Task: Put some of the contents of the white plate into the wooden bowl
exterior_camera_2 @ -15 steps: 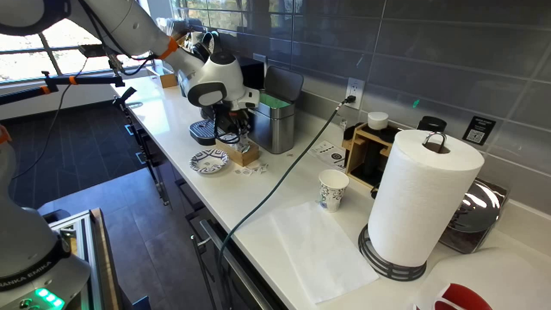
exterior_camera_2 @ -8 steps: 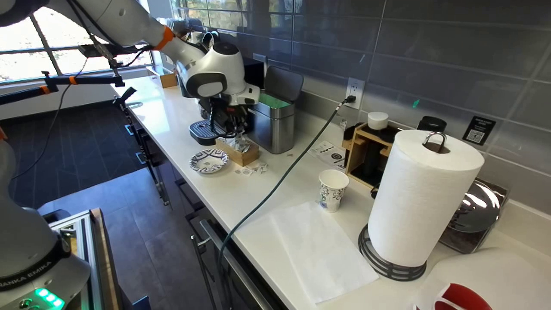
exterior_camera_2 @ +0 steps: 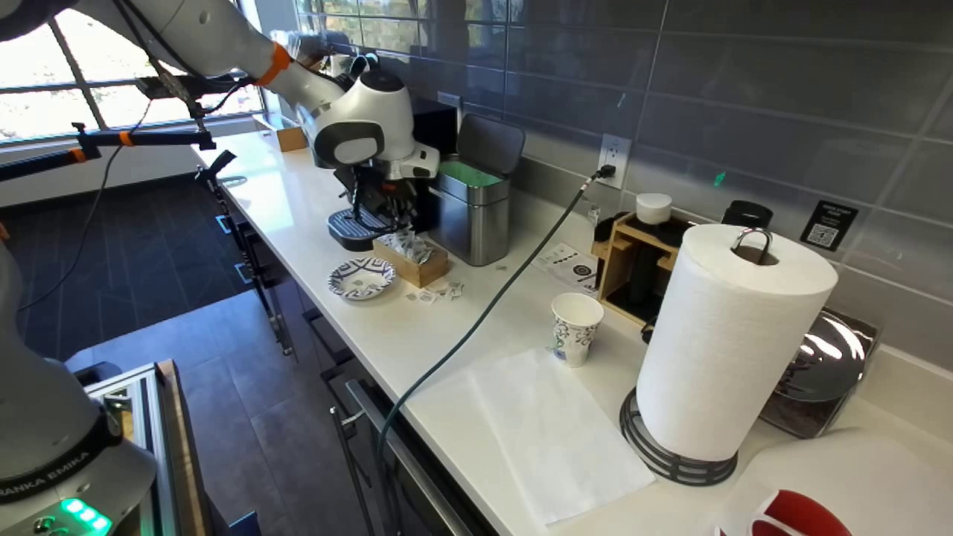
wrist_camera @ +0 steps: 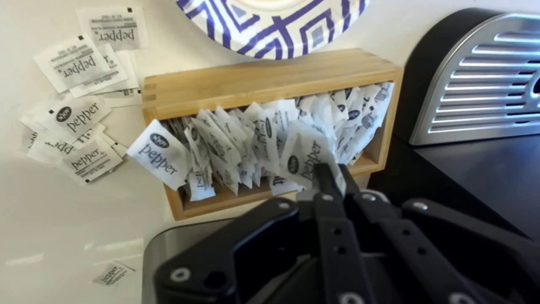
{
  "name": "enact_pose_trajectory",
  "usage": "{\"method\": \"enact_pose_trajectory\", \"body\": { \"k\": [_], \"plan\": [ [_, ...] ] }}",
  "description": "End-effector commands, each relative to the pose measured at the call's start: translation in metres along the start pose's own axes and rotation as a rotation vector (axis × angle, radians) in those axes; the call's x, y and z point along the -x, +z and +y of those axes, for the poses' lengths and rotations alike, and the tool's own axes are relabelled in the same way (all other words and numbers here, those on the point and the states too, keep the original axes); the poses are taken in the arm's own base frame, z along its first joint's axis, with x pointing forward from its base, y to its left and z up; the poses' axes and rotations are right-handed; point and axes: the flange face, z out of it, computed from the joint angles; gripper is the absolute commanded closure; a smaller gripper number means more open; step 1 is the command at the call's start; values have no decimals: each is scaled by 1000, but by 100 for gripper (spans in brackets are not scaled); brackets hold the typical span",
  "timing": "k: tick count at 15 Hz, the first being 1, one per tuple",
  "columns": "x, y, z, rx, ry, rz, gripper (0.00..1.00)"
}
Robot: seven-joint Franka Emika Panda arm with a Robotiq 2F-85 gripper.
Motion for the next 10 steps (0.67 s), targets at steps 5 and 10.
{"method": "enact_pose_trajectory", "body": {
  "k": [5,10],
  "plan": [
    [13,24,-5,242,-53,86,99],
    [16,34,-10,289,-45,43,99]
  ]
}}
